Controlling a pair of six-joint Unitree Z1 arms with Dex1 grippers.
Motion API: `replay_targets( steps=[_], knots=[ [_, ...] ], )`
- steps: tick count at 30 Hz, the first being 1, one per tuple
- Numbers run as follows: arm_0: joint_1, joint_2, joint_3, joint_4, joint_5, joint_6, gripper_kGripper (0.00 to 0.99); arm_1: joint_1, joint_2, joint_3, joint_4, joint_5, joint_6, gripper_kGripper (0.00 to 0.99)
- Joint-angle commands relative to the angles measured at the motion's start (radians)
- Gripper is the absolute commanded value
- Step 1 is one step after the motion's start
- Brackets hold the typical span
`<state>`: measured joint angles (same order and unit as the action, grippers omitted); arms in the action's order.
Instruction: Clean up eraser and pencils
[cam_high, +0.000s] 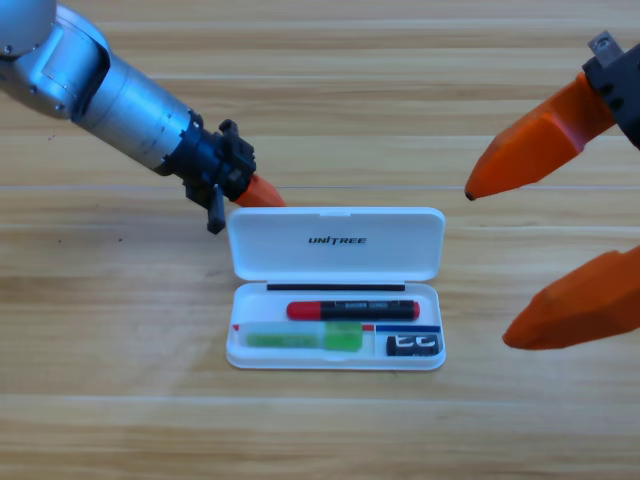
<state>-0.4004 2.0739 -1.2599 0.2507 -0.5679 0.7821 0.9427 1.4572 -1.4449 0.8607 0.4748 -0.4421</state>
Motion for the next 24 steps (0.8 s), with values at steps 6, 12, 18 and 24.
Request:
replay_targets(
  steps=[6,12,18,24],
  knots=[
    [-0.089,-0.06,0.033,0.067,0.014,-0.03,0.0,-0.021,0.003,0.034,-0.028,0.016,0.005,0.959],
    [-0.113,-0.109,0.047,0.088,0.019,-0.03,0.0,-0.021,0.005,0.034,-0.029,0.019,0.005,0.959],
    [-0.129,-0.133,0.07,0.088,0.037,-0.029,0.0,-0.021,0.003,0.034,-0.029,0.021,0.005,0.959],
    [-0.141,-0.135,0.099,0.085,0.046,-0.018,0.0,-0.019,0.003,0.034,-0.029,0.022,0.006,0.959]
  ],
)
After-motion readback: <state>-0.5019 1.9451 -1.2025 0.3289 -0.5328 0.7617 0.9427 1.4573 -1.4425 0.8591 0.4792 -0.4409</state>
